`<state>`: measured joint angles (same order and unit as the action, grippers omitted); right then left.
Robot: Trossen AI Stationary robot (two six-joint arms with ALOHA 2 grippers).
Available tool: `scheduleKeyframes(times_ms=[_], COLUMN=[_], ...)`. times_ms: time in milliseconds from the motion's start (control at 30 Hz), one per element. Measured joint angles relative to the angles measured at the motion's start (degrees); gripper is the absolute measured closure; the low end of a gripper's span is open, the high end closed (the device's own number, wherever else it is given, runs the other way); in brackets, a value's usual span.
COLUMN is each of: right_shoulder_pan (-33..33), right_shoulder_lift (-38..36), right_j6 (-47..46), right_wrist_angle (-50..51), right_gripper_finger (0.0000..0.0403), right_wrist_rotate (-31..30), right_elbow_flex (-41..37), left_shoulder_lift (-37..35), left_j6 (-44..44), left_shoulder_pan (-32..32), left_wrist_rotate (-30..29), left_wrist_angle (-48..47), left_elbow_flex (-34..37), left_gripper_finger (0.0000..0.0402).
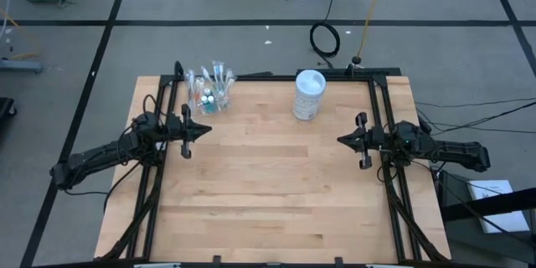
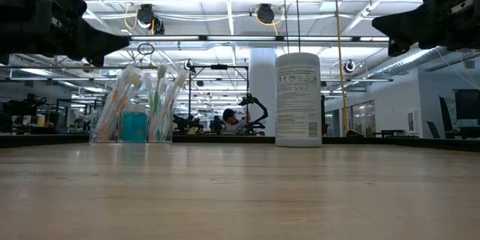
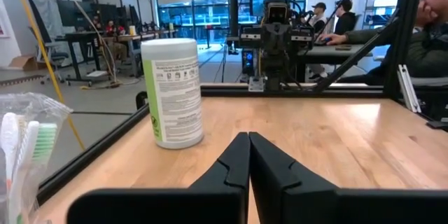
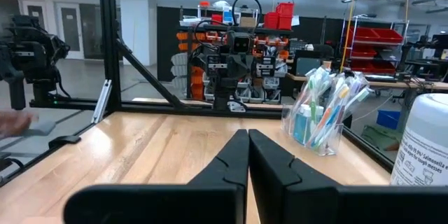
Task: Pick & Place toothbrushing station
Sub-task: Return to Home Position
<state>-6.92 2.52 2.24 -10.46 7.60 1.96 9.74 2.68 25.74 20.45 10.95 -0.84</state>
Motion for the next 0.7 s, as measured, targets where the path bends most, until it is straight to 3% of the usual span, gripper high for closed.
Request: scheduleKeyframes(times_ms=[400, 700], right_shoulder_pan=[0.0, 0.01], right_shoulder_lift=[0.02, 0.02], right_j6=[0.0, -0.02], right_wrist_angle=[-0.01, 0.01], right_gripper_finger=[0.04, 0.0401], right_wrist_rotate=[0.0, 0.0], right_elbow_flex=[-0.05, -0.05], left_shoulder_lift=[0.0, 0.0], left_j6=[0.02, 0.04], left_shoulder_pan=[0.0, 0.0], left_wrist_rotate=[0.0, 0.0], left_wrist_angle=[0.19, 0.19], left_elbow_flex=[0.0, 0.0], left_gripper_finger=[0.037, 0.0384])
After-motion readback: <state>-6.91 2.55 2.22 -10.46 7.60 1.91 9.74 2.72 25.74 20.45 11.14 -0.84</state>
